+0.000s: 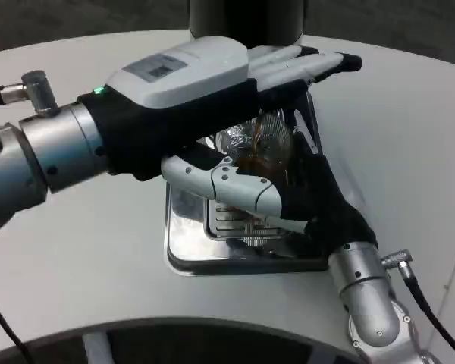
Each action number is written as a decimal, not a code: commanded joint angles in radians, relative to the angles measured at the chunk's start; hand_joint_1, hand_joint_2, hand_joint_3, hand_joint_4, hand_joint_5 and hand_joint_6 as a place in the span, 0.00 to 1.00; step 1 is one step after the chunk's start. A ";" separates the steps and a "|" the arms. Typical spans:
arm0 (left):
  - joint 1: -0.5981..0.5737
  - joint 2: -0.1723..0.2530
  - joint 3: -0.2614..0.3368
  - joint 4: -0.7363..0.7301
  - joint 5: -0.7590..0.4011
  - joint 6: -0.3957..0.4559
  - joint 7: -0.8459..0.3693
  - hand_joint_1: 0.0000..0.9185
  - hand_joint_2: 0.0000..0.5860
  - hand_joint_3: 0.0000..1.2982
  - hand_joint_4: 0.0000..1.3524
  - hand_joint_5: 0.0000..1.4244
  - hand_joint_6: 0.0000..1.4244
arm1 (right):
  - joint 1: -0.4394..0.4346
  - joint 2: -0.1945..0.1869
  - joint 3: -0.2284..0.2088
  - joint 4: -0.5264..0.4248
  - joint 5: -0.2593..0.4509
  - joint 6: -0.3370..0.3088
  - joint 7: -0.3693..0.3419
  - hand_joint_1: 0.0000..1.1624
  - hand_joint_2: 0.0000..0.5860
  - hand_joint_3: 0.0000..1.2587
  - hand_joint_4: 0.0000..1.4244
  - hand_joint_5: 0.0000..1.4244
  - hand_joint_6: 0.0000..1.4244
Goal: Grasp the cup under the faucet to collect the drink, then remove the cup.
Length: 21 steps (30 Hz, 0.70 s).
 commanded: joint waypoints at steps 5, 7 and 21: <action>0.018 0.022 -0.003 0.022 0.002 0.006 -0.014 0.00 0.13 0.00 0.00 0.00 0.00 | -0.013 0.016 0.011 0.046 0.013 -0.022 -0.013 0.68 0.29 0.00 0.00 0.00 0.01; 0.027 0.013 0.008 0.022 -0.005 0.009 0.003 0.00 0.16 0.00 0.00 0.00 0.00 | -0.014 0.017 0.012 0.051 0.014 -0.026 -0.014 0.68 0.30 0.00 0.00 0.00 0.01; 0.128 -0.076 0.180 0.012 -0.067 -0.043 0.225 0.00 0.20 0.00 0.00 0.00 0.00 | -0.020 0.027 0.026 0.080 0.024 -0.043 -0.016 0.69 0.31 0.00 0.01 0.02 0.04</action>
